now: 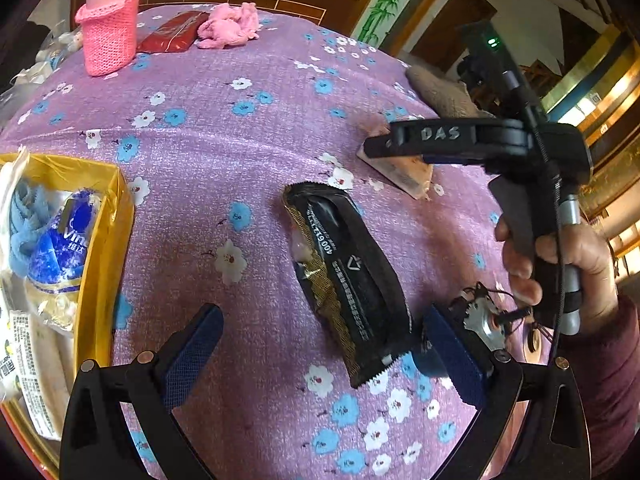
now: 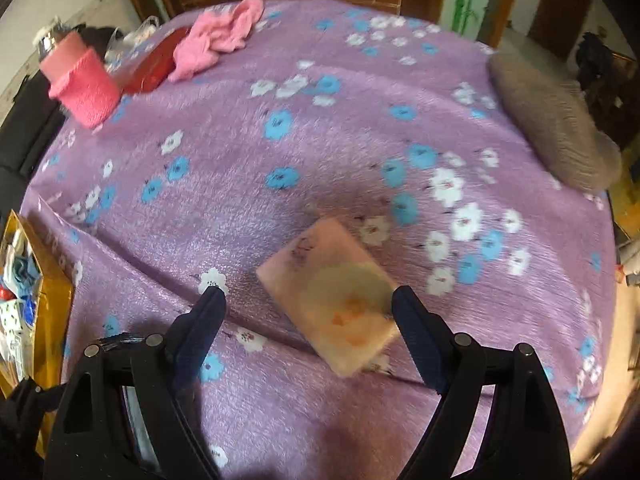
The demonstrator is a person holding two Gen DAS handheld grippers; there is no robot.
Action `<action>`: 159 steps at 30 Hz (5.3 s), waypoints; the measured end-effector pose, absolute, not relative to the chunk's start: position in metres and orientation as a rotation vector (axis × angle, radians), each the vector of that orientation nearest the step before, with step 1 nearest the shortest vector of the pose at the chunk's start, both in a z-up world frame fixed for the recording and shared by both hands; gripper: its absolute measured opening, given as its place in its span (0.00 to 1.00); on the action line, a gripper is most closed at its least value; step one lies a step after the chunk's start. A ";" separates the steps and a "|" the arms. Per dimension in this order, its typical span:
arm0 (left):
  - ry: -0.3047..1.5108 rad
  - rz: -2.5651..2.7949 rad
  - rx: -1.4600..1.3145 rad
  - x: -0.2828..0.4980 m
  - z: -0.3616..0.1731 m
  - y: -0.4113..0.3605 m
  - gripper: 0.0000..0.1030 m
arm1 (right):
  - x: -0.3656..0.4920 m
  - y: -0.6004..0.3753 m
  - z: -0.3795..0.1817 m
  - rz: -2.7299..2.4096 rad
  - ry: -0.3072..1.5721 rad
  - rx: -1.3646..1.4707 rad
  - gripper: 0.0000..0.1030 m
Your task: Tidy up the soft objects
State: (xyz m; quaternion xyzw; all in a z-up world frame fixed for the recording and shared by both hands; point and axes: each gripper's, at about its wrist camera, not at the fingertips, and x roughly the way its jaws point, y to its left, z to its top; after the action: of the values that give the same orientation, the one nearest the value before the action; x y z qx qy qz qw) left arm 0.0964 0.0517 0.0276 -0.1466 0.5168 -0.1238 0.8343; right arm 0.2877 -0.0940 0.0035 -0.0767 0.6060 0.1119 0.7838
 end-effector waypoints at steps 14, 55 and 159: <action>1.150 -0.203 -0.221 0.127 0.008 0.030 0.97 | 0.250 -0.157 0.004 0.065 1.419 0.033 0.38; 0.946 -0.270 -0.304 0.061 0.065 0.078 0.48 | 0.186 -0.110 0.101 0.183 1.159 -0.107 0.65; 0.654 0.438 -0.131 -0.162 0.106 0.198 1.00 | -0.063 0.071 0.066 0.380 0.801 -0.187 0.73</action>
State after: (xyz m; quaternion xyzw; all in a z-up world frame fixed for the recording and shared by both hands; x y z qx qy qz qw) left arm -0.1620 0.1978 0.1056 -0.0639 0.3186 0.2133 0.9214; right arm -0.0630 0.0715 0.0661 -0.0903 0.3868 0.1836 0.8992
